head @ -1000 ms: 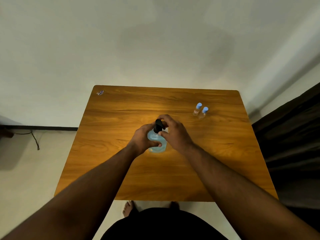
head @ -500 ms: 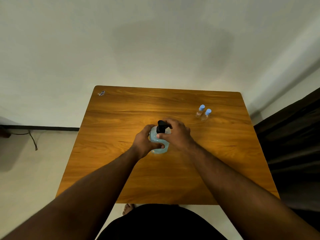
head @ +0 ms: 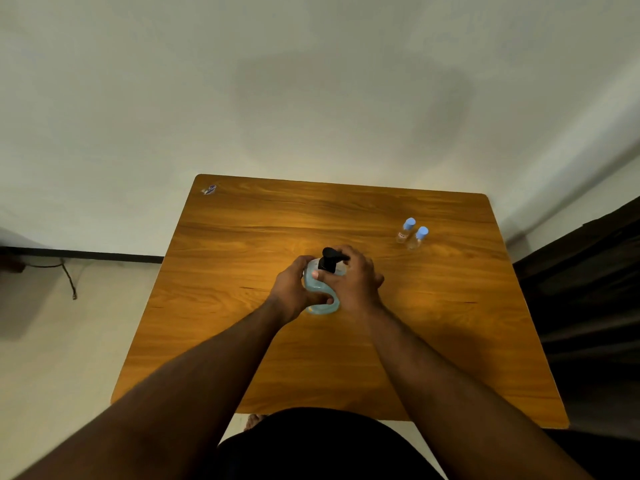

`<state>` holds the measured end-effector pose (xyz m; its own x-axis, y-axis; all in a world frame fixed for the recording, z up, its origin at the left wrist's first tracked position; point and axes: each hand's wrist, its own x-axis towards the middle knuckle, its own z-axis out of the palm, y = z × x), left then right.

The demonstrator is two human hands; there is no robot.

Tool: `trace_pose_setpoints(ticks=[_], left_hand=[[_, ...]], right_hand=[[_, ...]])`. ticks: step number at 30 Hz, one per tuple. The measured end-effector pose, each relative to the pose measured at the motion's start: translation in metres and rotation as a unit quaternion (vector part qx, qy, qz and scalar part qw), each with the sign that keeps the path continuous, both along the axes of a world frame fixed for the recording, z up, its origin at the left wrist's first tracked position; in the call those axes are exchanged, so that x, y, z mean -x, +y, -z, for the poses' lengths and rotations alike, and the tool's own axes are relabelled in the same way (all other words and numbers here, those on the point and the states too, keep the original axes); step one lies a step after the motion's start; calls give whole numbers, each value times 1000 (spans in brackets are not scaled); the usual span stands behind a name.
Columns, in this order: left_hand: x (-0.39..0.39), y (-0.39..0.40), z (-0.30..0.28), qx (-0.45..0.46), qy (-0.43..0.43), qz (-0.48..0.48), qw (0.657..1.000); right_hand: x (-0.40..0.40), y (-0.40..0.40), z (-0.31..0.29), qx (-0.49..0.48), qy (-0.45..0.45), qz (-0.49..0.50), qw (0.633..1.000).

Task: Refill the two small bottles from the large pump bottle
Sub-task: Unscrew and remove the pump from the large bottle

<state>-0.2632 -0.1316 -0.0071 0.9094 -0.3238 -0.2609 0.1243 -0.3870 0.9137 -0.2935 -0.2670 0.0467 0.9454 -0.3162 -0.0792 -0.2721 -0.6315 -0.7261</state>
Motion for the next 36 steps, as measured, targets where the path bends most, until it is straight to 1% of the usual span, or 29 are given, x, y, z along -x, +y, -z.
trace_pose_setpoints(ticks=[2,4,6,8,10,12,14,16,18,20,27,31,33,36], left_hand=[[0,0,-1,-3,2,0,1000],[-1,0,-2,-9,3,3,1000],[-1,0,0,-10,0,2,1000],[-1,1,2,-12,-2,4,1000],[-2,1,2,-16,-2,8,1000],[-3,0,1,-15,-2,7,1000],[-3,0,1,-14,-2,5,1000],[-2,0,1,-9,-1,6,1000],[-2,0,1,-6,3,7,1000],[-3,-1,0,-5,11,5,1000],[-2,-2,0,-9,9,-3,1000],[-1,-1,1,-11,8,-5,1000],[-1,-2,1,-14,4,0,1000],[0,-1,-1,-21,5,3,1000]], right_hand=[[-2,-4,1,-17,-1,-18,1000],[-3,-12,0,-81,15,-53,995],[-3,-15,-2,-114,24,-78,990],[-5,-13,-4,-93,26,-81,992],[-6,-14,-4,-70,10,-69,995],[-6,-18,-1,-97,-4,-74,992],[-4,-21,2,-122,10,-84,989],[-4,-18,5,-98,31,-76,992],[-5,-14,8,-64,25,-51,996],[-8,-15,8,-64,13,-42,997],[-3,-26,6,-114,-37,-118,986],[-3,-23,4,-149,-18,-134,979],[-1,-24,3,-143,-7,-146,979],[-3,-25,-3,-111,-17,-156,981]])
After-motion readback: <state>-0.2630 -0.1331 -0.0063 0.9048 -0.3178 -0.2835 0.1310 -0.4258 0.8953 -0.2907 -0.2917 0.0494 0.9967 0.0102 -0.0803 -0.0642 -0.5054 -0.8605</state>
